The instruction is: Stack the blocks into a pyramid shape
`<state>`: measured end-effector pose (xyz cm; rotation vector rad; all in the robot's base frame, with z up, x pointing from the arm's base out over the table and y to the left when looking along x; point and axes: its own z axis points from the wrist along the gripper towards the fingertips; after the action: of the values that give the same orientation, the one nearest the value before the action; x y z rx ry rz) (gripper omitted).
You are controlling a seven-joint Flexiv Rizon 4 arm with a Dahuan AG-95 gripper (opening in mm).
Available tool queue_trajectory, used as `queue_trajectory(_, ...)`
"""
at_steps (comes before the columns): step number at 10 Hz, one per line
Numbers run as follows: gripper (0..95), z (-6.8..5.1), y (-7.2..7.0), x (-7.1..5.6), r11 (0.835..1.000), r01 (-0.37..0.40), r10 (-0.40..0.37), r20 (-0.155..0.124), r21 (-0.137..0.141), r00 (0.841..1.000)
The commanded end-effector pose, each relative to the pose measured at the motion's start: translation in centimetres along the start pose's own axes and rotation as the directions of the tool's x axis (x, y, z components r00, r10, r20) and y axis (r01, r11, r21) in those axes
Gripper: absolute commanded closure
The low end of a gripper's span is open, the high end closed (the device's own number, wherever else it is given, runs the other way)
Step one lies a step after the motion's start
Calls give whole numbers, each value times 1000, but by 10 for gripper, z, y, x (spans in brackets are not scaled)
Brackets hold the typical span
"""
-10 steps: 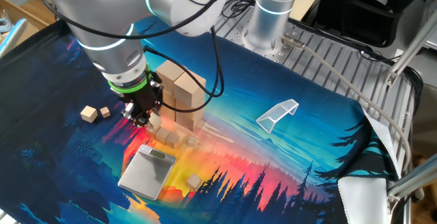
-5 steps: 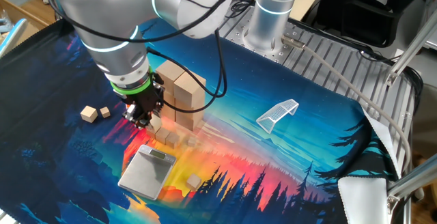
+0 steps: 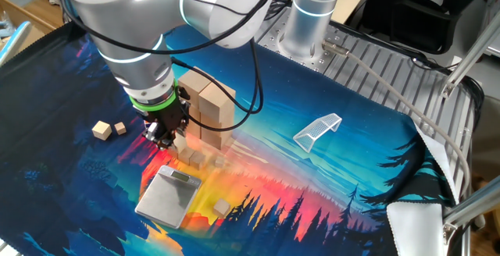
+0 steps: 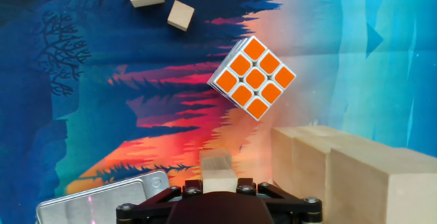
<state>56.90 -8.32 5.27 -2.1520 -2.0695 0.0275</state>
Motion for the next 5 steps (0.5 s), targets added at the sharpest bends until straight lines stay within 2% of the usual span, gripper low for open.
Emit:
queue_trajectory(1,950,1,1,0,1000,-1,1,0,0,1000)
queue_trajectory(5,950,4,2,1,1000,-1,1,1,-4,1000)
